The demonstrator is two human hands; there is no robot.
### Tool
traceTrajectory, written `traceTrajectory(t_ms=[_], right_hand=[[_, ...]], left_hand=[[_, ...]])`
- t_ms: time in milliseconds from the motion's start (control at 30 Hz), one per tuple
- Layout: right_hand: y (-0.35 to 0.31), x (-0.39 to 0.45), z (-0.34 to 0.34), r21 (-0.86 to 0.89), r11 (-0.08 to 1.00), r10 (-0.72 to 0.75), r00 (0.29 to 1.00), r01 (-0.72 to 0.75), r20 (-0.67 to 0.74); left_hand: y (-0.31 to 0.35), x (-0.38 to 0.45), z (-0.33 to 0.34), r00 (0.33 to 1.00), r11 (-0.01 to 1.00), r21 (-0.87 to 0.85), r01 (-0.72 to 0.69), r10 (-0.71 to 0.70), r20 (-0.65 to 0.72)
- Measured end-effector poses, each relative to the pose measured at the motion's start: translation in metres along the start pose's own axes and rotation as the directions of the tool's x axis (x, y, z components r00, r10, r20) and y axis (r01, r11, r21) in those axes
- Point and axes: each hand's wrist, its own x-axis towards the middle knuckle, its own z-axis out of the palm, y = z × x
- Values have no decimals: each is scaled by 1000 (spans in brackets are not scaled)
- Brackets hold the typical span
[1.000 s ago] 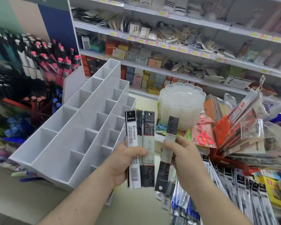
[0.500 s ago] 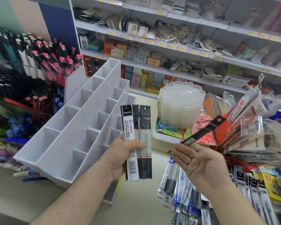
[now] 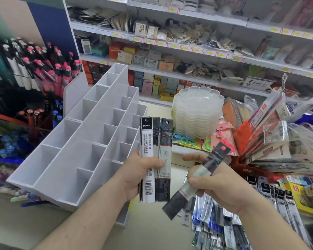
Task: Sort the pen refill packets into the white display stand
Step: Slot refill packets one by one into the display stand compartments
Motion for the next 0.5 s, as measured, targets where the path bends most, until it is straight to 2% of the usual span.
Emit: traceTrajectory(t_ms=[133,267,367,500], right_hand=[[-4,16,12,-32,999,-15,998,14,-58],[-3,24,24,-25,997,-80,979,77,-188],[0,26,28,39,996,-63,968,74,-244],[-3,25,19,151,987,-6,952,54,-305]], left_hand=[[-1,-1,6,998,999,49,4,-7,62],[-4,-2,11,996,995,101,-3,-6,91],[-3,-4,12,994,995,94,-24,14,105],[4,-6,11,999,998,58,-36,34,43]])
